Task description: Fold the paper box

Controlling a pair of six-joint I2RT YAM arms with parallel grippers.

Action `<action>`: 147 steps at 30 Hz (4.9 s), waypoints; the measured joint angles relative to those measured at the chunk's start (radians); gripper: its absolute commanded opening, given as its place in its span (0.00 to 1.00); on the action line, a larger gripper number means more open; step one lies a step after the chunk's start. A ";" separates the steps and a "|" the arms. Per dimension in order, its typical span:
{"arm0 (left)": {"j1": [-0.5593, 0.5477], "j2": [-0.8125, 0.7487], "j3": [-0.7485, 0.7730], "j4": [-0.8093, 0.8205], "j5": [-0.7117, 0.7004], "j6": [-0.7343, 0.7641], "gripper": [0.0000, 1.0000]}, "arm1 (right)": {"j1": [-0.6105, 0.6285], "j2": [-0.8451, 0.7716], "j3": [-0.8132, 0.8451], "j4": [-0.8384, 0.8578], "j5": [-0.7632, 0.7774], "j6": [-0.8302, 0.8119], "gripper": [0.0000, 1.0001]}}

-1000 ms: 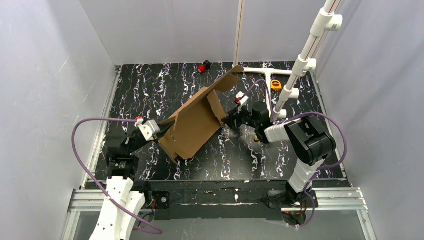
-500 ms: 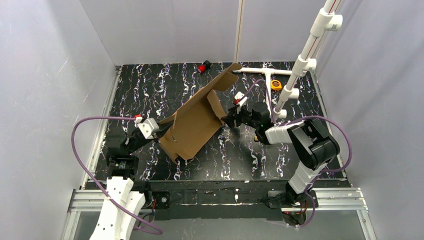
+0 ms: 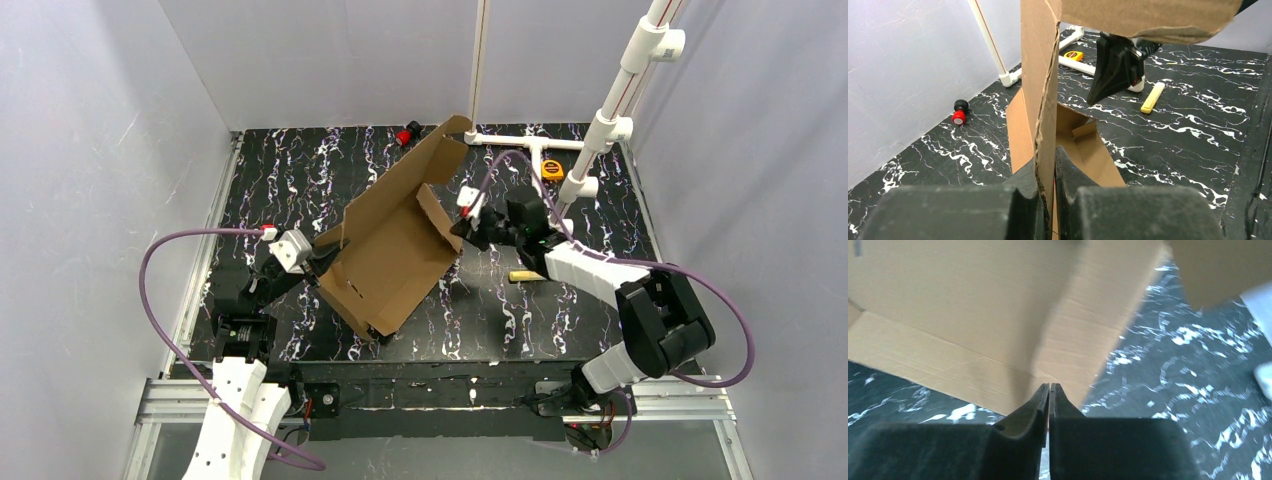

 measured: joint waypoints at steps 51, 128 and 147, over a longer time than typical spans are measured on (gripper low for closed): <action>-0.026 0.040 0.001 -0.029 -0.045 0.082 0.00 | -0.010 -0.127 0.185 -0.608 0.084 -0.029 0.80; -0.002 0.253 0.063 0.183 -0.238 -0.150 0.00 | -0.026 0.380 0.011 0.904 0.301 0.437 0.01; 0.002 0.155 -0.013 0.197 -0.214 -0.278 0.00 | -0.015 0.338 -0.182 1.080 0.252 0.363 0.01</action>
